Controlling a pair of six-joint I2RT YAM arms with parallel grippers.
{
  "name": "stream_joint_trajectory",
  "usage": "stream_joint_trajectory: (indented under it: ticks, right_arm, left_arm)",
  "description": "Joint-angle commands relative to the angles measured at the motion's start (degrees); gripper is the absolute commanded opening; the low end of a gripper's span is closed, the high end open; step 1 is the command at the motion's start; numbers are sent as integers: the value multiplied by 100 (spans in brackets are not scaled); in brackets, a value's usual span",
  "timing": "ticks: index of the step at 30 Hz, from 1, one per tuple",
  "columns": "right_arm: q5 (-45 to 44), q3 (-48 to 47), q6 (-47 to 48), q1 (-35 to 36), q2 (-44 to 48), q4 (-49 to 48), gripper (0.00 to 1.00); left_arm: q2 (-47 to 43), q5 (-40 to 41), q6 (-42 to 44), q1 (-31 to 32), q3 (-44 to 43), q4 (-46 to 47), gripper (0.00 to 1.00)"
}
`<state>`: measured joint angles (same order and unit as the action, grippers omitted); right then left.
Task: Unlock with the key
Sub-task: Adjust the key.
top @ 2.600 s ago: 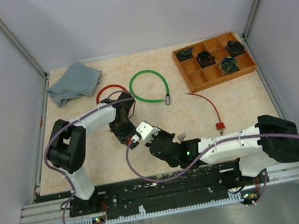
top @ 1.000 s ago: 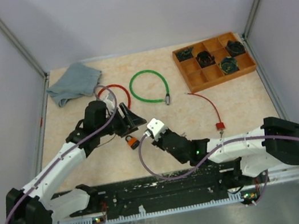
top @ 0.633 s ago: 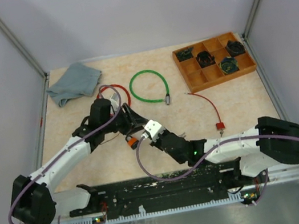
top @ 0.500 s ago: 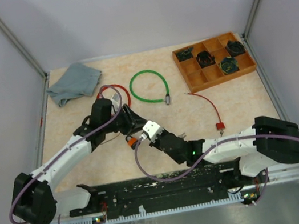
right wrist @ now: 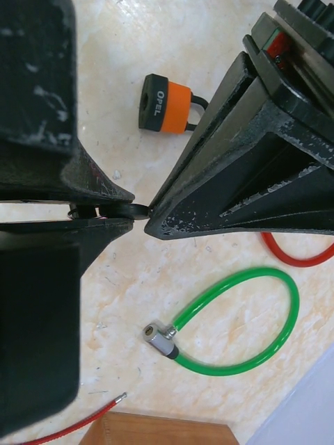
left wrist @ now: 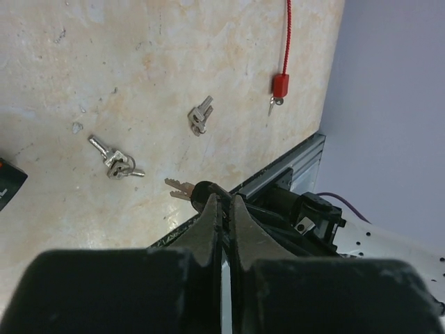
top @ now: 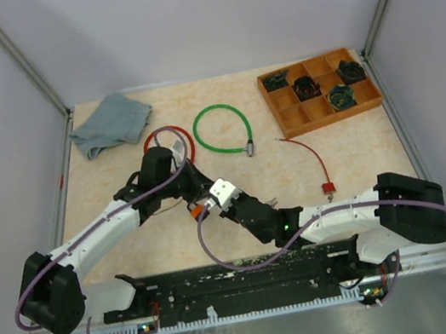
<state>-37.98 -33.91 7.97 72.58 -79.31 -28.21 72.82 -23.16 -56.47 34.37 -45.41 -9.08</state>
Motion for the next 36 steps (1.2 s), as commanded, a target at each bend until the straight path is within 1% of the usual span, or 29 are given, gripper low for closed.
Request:
stream_joint_trajectory:
  ticks: [1,2,6,7,10,11,12,13,14,16,18,22,23,25,26,27,30,32,33,36]
  right_arm:
    - [157,-359,-47,-15,13,-33,0]
    - [306,-374,-58,-15,43,77,2]
    - [864,-385,-189,-23,276,418,24]
    - [979,-355,-222,-24,363,466,25]
    - [1366,-306,-323,-63,662,642,26]
    - [1436,-289,-349,-70,745,697,24]
    - [1463,-279,-391,-90,830,748,16]
    - [1460,-275,-468,-134,902,785,3]
    - [1522,-272,-589,-204,986,850,0]
    - [1915,-275,-827,-457,1160,1016,0]
    - [2296,-232,-1001,-693,1353,1092,5]
    - [3181,-158,-1334,-1213,1663,1186,11]
    - [3340,-118,-1433,-1338,1730,1150,13]
    - [3851,31,-1581,-1586,1886,942,28]
    - [4164,117,-1739,-1733,1974,738,37]
    - [4454,208,-1826,-1881,2068,565,44]
    - [5255,488,-2202,-2358,2313,-14,56]
    - [5620,621,-2404,-2571,2405,-360,66]
    - [5843,686,-2472,-2665,2458,-518,68]
    - [6355,904,-2729,-2940,2515,-1215,70]
  left_arm:
    - [-64,283,477,17,-378,31,0]
    - [-103,390,637,20,-424,-9,0]
    - [-383,716,1541,16,-555,64,0]
    - [-452,778,1807,21,-576,96,0]
    - [-704,763,2578,17,-666,173,0]
    - [-779,733,2789,24,-670,209,0]
    - [-852,674,3005,20,-667,267,0]
    - [-905,603,3221,22,-651,342,0]
    - [-951,571,3398,18,-639,412,0]
    - [-979,471,3666,19,-660,484,1]
    - [-944,292,3961,19,-731,453,1]
    - [-871,139,4290,18,-862,387,1]
    - [-855,87,4361,17,-878,406,1]
    - [-820,-171,4478,18,-897,461,1]
    - [-814,-281,4520,17,-888,525,1]
    - [-813,-378,4541,17,-859,615,1]
    - [-847,-569,4636,17,-792,803,1]
    - [-908,-657,4662,17,-744,950,1]
    - [-924,-794,4662,24,-731,1030,1]
    - [-997,-1206,4520,19,-627,1405,1]
